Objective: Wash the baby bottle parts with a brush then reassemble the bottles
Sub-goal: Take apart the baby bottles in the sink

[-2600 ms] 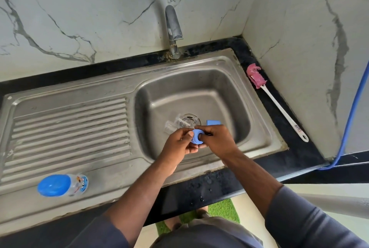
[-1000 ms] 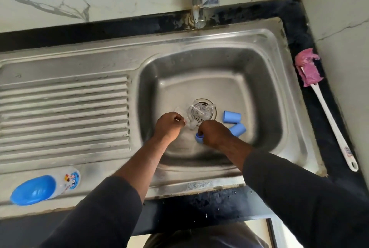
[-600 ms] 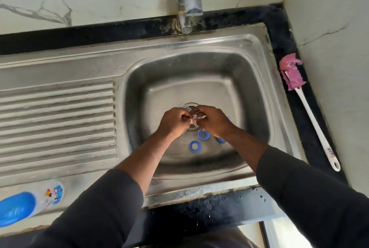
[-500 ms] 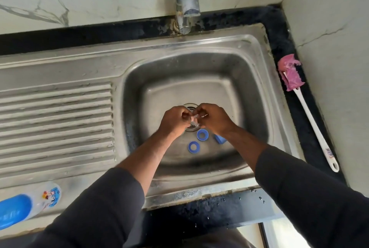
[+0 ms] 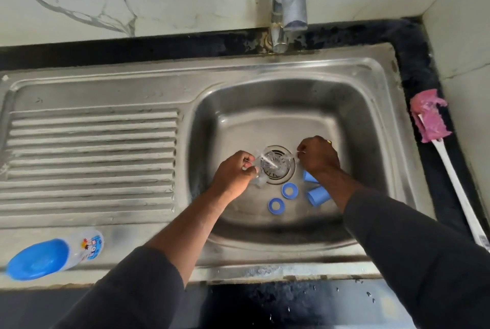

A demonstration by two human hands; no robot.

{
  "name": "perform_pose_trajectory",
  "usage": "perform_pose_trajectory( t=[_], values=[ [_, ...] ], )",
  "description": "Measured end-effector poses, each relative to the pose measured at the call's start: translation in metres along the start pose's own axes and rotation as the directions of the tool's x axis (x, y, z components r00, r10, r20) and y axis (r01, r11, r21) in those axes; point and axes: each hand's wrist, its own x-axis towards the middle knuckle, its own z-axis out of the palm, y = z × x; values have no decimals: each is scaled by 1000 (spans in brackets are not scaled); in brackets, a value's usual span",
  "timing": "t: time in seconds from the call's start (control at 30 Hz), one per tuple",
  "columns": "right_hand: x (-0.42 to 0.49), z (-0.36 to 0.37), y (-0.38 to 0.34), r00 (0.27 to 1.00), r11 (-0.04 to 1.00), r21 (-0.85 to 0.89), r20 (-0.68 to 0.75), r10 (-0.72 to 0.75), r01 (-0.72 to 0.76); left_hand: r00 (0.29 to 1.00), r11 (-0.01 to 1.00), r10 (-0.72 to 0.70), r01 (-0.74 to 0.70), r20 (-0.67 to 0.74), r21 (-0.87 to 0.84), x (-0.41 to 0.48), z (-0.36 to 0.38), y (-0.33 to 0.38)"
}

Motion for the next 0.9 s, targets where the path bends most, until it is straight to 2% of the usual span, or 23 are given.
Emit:
perform_pose_trajectory(
  t=[0.2,0.4,0.57,0.67,0.73,0.9],
  values=[
    [-12,-11,2,998,1000,27,-68,-4,5,999,1000,25,-24,-42,9,-10,-3,-1],
    [-44,-19,-13,993,990,134,-117,-21,37,996,998,51,-53,-79,-24,-31,-6,5],
    [-98,-23,-46,983,980,144,-144,-115,136,987,991,87,-99,-133,-88,-69,-25,14],
    [-120,-25,-67,973,968,182,-182,-142,175,979,984,168,-174,-116,-37,-92,-32,25],
    [-165,-21,-111,937,929,203,-230,-262,310,955,974,227,-226,-194,24,-146,-69,12],
    [-205,-9,-170,903,871,257,-226,-366,418,935,978,209,-195,-287,75,-199,-94,-15]
  ],
)
